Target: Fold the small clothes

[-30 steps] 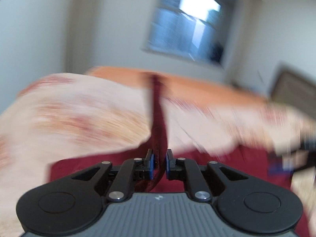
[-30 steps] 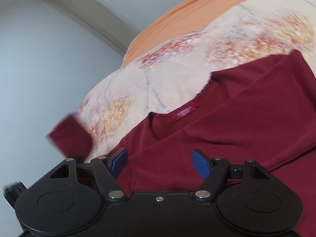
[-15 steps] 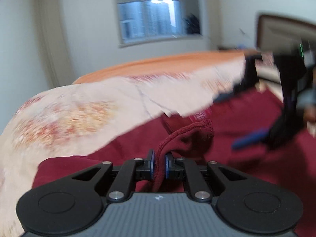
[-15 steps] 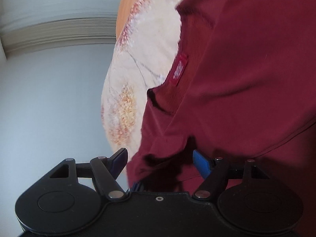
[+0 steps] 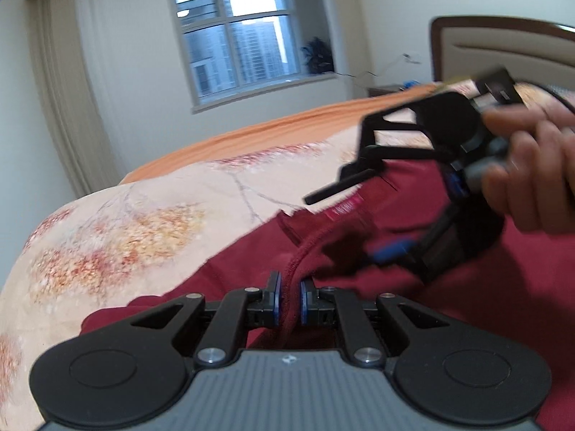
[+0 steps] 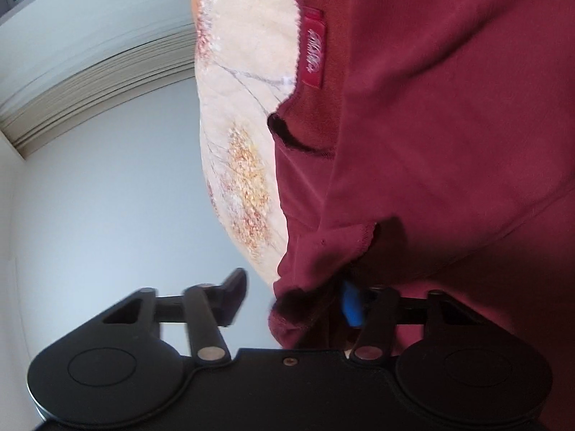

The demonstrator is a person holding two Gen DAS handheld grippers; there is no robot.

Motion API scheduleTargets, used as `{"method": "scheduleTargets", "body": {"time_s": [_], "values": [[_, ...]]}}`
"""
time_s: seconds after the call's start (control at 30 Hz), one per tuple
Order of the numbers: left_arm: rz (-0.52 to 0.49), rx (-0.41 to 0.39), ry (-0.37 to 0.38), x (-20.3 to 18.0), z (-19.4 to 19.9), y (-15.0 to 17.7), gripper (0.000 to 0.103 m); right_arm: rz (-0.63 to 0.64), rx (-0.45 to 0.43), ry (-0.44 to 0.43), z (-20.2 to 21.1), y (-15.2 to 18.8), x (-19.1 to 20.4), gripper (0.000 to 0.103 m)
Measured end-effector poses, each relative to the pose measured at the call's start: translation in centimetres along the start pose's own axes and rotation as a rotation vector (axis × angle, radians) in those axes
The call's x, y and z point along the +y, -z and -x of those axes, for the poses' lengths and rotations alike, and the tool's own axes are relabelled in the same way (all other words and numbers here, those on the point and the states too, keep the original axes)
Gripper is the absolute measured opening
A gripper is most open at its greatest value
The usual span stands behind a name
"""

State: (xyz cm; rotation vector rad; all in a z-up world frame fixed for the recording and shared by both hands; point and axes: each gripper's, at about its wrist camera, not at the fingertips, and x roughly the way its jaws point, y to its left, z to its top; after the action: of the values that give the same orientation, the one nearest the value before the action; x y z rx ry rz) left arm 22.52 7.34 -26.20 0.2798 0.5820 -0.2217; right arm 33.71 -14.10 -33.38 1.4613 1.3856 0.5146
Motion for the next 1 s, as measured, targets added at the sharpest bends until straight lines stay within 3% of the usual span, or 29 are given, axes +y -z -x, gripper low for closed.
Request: {"method": "scheduleTargets", "body": {"time_s": [0.03,0.07,0.17,0.2,0.23,0.37,0.5,0.6,0.7,0.8,0.93,1.0], "values": [[-0.002,0.004,0.005,-0.1,0.0,0.2,0.011,0.028,-0.010,0.014,0.2,0.0,0.3,0.021],[0.007,0.012,0.013,0.0,0.0,0.4,0.011,0.066,-0.019,0.035,0.3,-0.2,0.6,0.011],[0.105,0.034,0.028,1.2,0.0,0.6,0.027,0.174,-0.032,0.084,1.0,-0.3,1.7,0.008],[0.157,0.044,0.030,1.9,0.1,0.7,0.045,0.204,-0.036,0.082,1.4,-0.4,2.1,0.008],[0.218,0.050,0.035,2.8,0.2,0.7,0.055,0.229,-0.037,0.072,1.9,-0.4,2.5,0.008],[0.457,0.049,0.082,7.1,1.6,0.4,0.064,0.420,-0.056,0.096,5.3,-1.3,5.3,0.008],[0.630,-0.003,0.035,11.6,3.4,-0.2,0.085,0.536,-0.144,0.177,10.6,-3.8,6.6,0.008],[0.687,0.073,0.012,13.8,2.0,0.8,0.085,0.613,-0.185,0.351,13.3,-5.6,6.5,0.008],[0.731,0.154,0.035,14.5,-0.4,2.5,0.084,0.634,-0.202,0.503,14.5,-6.9,5.3,0.008],[0.784,0.194,0.083,14.6,-2.2,3.5,0.082,0.623,-0.234,0.524,15.9,-7.1,4.7,0.007],[0.816,0.185,0.118,14.8,-3.5,3.1,0.082,0.571,-0.356,0.442,19.2,-7.0,4.8,0.007],[0.862,0.183,0.138,15.1,-4.2,3.2,0.082,0.563,-0.401,0.473,20.4,-7.2,4.7,0.007]]}}
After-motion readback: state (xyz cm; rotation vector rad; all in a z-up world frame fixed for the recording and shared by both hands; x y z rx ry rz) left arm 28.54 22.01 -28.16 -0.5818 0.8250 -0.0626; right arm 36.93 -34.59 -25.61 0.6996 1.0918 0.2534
